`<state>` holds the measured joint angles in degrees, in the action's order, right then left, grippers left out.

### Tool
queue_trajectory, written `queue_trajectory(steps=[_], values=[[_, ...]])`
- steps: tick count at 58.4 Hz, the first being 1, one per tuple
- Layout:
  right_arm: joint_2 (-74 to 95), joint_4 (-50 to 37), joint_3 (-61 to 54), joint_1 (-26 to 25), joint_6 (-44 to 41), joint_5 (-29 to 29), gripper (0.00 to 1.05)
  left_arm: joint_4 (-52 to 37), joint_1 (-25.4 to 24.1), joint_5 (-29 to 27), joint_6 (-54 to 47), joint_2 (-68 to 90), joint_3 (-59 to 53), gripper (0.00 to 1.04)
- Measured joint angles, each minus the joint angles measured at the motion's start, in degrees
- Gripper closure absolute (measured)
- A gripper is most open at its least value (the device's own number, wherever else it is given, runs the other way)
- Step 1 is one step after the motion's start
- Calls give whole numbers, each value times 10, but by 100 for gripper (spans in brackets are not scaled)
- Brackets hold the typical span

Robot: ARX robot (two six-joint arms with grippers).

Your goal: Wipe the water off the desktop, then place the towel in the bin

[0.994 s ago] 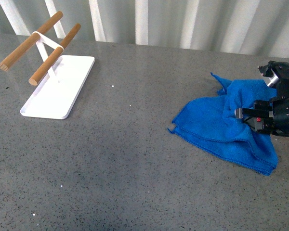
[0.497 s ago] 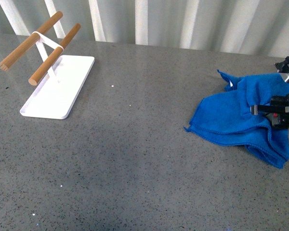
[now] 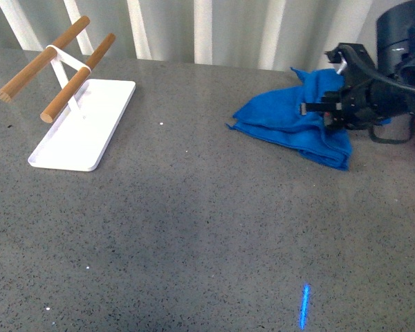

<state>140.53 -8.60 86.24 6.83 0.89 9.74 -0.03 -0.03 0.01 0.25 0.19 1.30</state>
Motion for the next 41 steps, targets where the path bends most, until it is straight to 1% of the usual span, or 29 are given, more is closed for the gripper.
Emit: queue_trajectory(steps=[7,12,15,21,31,35,41], values=[[5,22,17,39,7,41,102,0,0,0,0,0,0,7],[2,38,13,67,5,60,102,0,0,0,0,0,0,7],[-7,52,0,84,-4,67,102,0,0,0,0,0,0,7],[-34,69,-41,100,-32,81,102,0,0,0,0,0,0,7],[-89,49,-139,94,-68,96,102,0,0,0,0,0,0,7],[-115,30,-188,82,-72,105,102,0,0,0,0,0,0,7],[-165,0,-282,51,-80,116,102,0,0,0,0,0,0,7]])
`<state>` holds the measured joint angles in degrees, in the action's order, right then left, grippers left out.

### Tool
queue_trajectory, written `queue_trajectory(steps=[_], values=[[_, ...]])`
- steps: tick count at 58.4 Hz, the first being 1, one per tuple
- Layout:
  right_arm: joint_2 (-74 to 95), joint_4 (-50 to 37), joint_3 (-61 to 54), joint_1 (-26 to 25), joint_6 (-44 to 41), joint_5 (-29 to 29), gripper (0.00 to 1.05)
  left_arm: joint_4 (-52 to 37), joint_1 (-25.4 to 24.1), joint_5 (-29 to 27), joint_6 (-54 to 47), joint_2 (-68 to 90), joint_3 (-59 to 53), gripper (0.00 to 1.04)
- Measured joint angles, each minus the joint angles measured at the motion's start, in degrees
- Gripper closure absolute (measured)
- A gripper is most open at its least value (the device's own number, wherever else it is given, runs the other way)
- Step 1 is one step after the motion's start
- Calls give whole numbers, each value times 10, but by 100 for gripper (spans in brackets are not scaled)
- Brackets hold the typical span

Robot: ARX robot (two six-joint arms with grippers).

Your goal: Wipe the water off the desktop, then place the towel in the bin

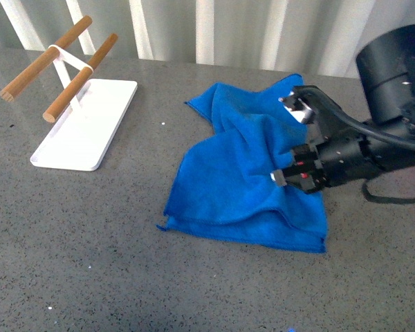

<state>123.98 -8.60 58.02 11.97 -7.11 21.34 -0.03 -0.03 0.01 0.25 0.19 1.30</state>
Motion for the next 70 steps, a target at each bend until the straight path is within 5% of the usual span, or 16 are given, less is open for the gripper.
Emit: queue_trajectory(steps=[12,40,70], values=[[-50,-22,-112,-64,-51,12,102,0,0,0,0,0,0,7],[-85,28,-110,-175,-157,-35,102,0,0,0,0,0,0,7],[-115,69,63,-136,-172,-67,102,0,0,0,0,0,0,7]])
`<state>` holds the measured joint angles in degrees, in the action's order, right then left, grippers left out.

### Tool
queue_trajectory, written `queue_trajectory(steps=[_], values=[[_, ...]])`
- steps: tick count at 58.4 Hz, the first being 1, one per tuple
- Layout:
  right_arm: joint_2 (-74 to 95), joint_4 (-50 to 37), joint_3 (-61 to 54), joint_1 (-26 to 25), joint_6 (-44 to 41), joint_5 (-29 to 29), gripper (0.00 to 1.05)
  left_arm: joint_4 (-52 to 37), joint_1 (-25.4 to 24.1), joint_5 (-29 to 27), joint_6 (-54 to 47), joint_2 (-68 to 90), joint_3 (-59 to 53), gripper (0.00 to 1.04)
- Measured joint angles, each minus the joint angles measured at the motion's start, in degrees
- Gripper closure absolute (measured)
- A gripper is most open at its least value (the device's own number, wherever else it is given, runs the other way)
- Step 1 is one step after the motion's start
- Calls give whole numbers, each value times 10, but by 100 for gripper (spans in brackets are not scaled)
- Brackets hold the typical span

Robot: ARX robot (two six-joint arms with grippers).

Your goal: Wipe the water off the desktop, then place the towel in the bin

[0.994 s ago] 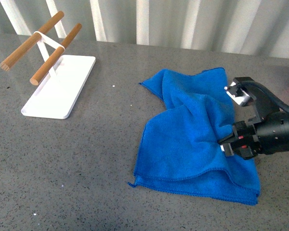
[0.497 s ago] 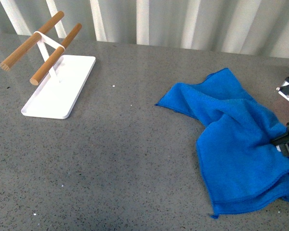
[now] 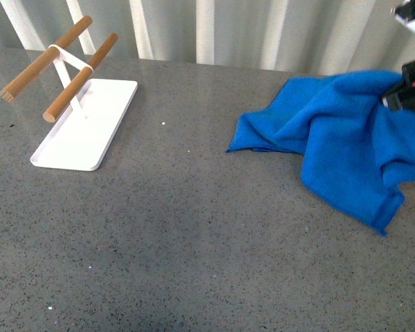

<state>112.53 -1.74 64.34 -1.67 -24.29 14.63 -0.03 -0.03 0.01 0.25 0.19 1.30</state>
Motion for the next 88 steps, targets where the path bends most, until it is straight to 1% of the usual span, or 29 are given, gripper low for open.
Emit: queue_trajectory(steps=[10,19,35,48,54,61,74,88], values=[[-57,27,54,-8,4,5,102,0,0,0,0,0,0,7],[-126,47,73,-45,8,22,102,0,0,0,0,0,0,7],[-232,74,75,-149,8,70,102,0,0,0,0,0,0,7],[-290,88,66,-255,6,118,102,0,0,0,0,0,0,7],[-298,91,51,-298,2,127,102,0,0,0,0,0,0,7],[-295,96,21,-336,-6,130,102,0,0,0,0,0,0,7],[-276,87,-13,-376,-4,141,102,0,0,0,0,0,0,7],[-242,78,-22,-407,2,133,102,0,0,0,0,0,0,7]])
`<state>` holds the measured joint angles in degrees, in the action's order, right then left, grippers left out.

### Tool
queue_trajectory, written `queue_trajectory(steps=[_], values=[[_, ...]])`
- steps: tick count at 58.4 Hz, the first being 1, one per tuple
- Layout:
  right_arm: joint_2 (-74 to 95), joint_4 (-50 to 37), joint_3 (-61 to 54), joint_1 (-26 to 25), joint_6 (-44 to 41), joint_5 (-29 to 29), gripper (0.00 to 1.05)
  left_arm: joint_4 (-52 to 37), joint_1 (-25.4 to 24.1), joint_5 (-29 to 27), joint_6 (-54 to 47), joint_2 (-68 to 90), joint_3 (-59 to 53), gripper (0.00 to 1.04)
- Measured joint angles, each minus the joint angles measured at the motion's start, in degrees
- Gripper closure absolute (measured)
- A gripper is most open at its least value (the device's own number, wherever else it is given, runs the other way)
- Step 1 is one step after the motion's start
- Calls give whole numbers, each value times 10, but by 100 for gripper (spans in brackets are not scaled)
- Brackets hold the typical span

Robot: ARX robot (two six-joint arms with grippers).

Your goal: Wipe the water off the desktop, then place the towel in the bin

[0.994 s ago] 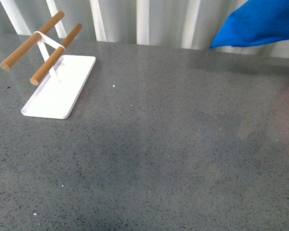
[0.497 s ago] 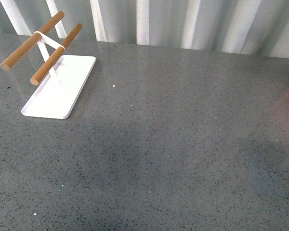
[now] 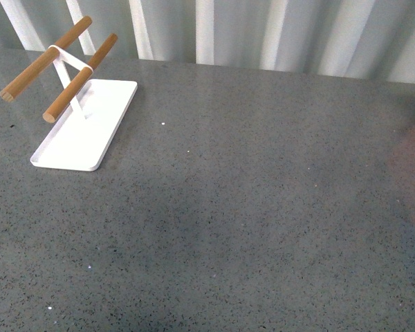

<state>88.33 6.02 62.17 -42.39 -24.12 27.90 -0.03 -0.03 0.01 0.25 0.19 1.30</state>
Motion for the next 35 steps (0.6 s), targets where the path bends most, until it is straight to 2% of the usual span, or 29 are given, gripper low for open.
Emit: queue_trajectory(steps=[11,23,35], values=[[42,-10,-15,-17,-6,-39,102,0,0,0,0,0,0,7],[115,-16,-26,0,-30,-91,102,0,0,0,0,0,0,7],[175,-15,-22,28,-31,-121,70,0,0,0,0,0,0,7]])
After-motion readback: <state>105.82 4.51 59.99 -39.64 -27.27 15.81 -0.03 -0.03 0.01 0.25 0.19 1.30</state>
